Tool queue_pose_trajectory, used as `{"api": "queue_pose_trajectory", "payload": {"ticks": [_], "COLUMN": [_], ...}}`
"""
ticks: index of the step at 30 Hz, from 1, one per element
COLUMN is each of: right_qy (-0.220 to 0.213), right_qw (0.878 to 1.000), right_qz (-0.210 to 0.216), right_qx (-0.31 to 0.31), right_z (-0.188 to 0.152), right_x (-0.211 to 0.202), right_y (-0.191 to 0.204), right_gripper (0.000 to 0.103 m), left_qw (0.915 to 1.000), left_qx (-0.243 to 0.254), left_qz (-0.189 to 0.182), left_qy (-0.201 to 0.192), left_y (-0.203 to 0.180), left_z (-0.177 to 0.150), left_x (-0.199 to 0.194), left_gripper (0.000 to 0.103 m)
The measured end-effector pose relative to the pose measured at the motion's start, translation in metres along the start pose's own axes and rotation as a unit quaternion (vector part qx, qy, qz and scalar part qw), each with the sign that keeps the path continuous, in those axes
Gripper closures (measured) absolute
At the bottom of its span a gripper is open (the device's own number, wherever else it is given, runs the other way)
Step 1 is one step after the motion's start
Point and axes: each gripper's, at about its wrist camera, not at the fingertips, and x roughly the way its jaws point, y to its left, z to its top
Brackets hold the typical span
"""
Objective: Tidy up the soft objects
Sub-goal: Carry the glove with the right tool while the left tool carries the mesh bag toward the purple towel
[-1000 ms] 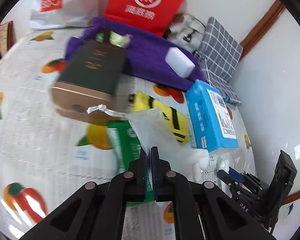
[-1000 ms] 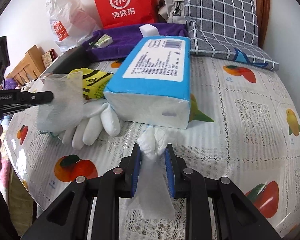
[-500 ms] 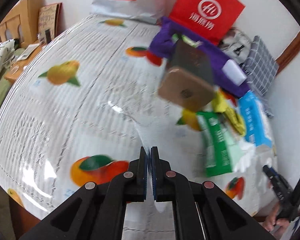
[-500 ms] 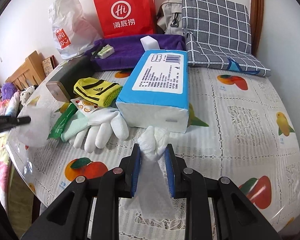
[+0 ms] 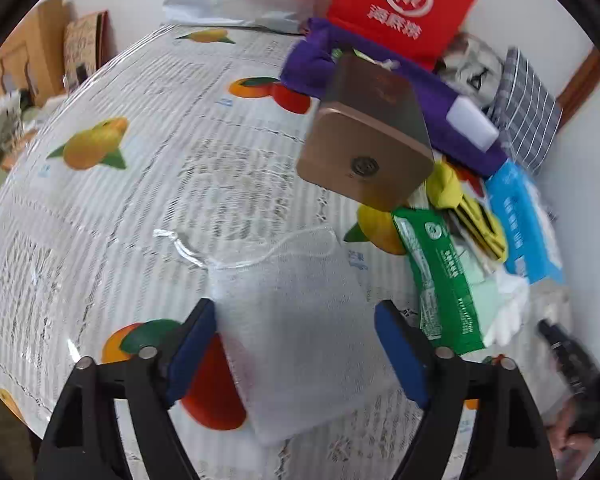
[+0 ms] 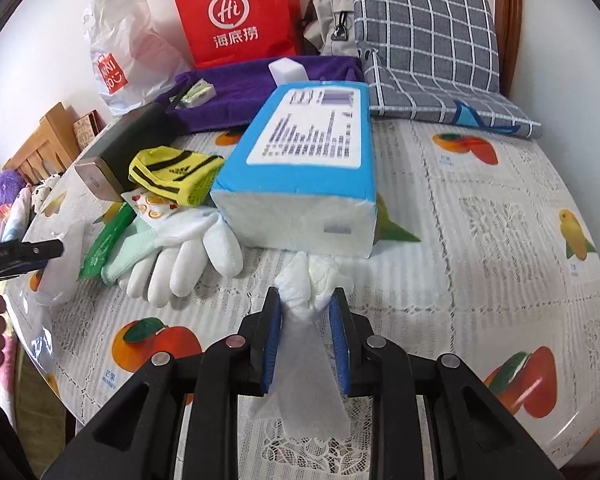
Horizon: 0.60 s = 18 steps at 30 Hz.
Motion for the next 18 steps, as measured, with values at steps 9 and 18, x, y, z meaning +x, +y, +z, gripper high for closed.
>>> {"api": "queue_pose_trajectory", "payload": {"ticks": [9, 18], "right_qy": [-0.052, -0.07], "right_qw": [0.999, 0.997], "right_qz": [-0.005, -0.005], "right_qx": [-0.01, -0.017], "right_z": [0.028, 0.057], "right_x": [-0.03, -0.029], "right_y": [-0.005, -0.005], "right_gripper": [0.079, 0.079], "left_qw": [0.9954, 0.9939], "left_qx": [0.053, 0.064], "left_qz": [0.079, 0.086], "left_qy": [-0.007, -0.024], "left_y": [-0.03, -0.036], "left_z": [0.0, 0.003], "left_x": [0.016, 0.01], "left_gripper": [0.012, 0.065]}}
